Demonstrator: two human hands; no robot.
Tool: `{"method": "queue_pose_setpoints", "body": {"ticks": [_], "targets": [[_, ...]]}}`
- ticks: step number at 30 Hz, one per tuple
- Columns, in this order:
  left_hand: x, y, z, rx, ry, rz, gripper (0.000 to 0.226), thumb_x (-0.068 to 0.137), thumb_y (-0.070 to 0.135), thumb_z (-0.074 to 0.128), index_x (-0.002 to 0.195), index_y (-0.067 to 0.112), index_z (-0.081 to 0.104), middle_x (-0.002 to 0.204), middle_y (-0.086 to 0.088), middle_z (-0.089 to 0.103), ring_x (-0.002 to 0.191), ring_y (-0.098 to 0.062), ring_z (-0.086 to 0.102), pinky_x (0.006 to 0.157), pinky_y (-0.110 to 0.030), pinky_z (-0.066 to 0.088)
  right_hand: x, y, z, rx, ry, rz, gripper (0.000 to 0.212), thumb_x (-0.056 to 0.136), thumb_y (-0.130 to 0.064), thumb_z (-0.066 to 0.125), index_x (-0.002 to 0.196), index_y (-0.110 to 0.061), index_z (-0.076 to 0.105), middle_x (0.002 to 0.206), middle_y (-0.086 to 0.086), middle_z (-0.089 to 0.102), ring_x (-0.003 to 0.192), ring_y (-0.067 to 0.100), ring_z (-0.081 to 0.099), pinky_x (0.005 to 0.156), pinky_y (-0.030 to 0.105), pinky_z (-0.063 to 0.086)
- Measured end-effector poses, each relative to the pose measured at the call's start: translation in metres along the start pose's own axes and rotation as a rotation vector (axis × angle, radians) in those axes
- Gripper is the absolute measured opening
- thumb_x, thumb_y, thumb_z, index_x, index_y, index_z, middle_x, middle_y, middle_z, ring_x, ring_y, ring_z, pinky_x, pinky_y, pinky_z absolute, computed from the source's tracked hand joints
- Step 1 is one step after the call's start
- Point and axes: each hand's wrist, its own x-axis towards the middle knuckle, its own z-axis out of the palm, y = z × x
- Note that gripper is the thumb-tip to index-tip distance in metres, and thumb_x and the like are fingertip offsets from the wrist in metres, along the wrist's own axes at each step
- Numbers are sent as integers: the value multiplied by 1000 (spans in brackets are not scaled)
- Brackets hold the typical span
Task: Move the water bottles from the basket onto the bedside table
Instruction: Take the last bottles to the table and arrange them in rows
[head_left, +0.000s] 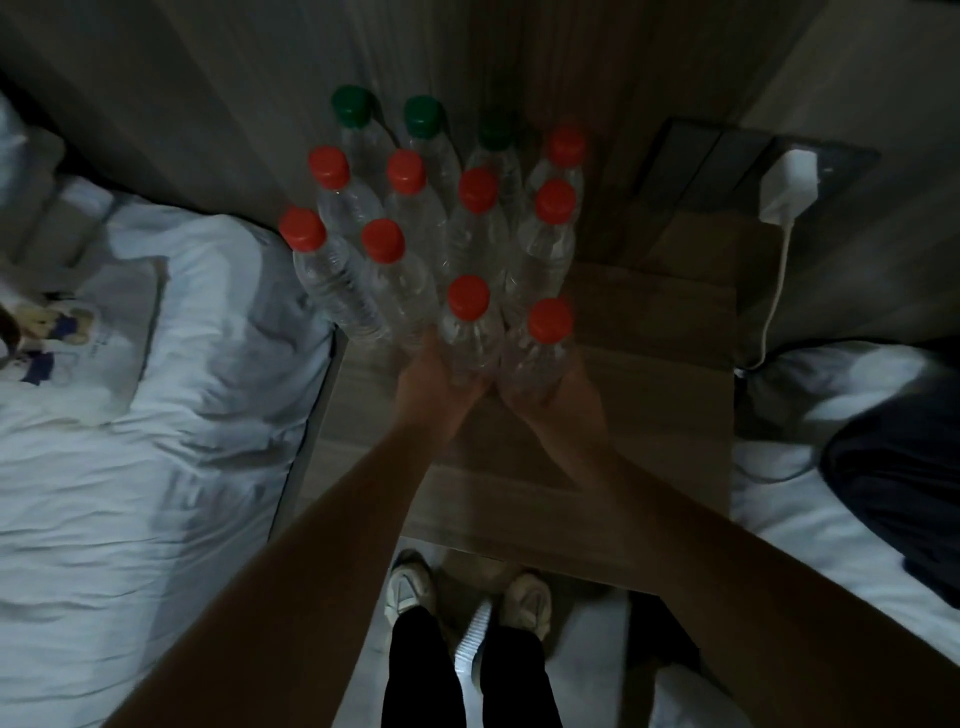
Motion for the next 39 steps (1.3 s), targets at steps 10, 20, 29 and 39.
{"method": "queue_pose_setpoints", "body": {"ticks": [10, 20, 29, 39], "targets": [[4, 4, -4, 362, -130, -66, 34, 87, 34, 61, 102, 4, 67, 102, -17, 69, 97, -33, 64, 86, -45, 53, -2, -3, 9, -372, -30, 108, 48, 94, -43, 46, 128, -9, 51, 125, 18, 59, 111, 36, 58, 89, 39, 50], [21, 20, -9, 383, -127, -85, 29, 90, 29, 55, 105, 6, 66, 109, -18, 67, 103, -34, 62, 87, -44, 53, 13, -15, 17, -502, -54, 103, 33, 98, -28, 43, 117, -9, 62, 126, 16, 60, 118, 33, 56, 95, 36, 46], [31, 9, -8, 393, -163, -33, 34, 93, 36, 49, 112, 11, 61, 117, -13, 63, 109, -31, 60, 91, -46, 52, 32, -23, 20, -488, -20, 58, 33, 98, -18, 40, 125, -7, 55, 132, 19, 56, 123, 34, 52, 102, 39, 43], [29, -31, -71, 226, 11, -205, 74, 75, 54, 65, 133, 17, 41, 134, -13, 49, 113, -21, 51, 90, -32, 44, 7, -36, 59, 96, 236, 332, 82, 71, -32, 79, 136, -8, 33, 135, 12, 52, 123, 31, 51, 96, 33, 44]]}}
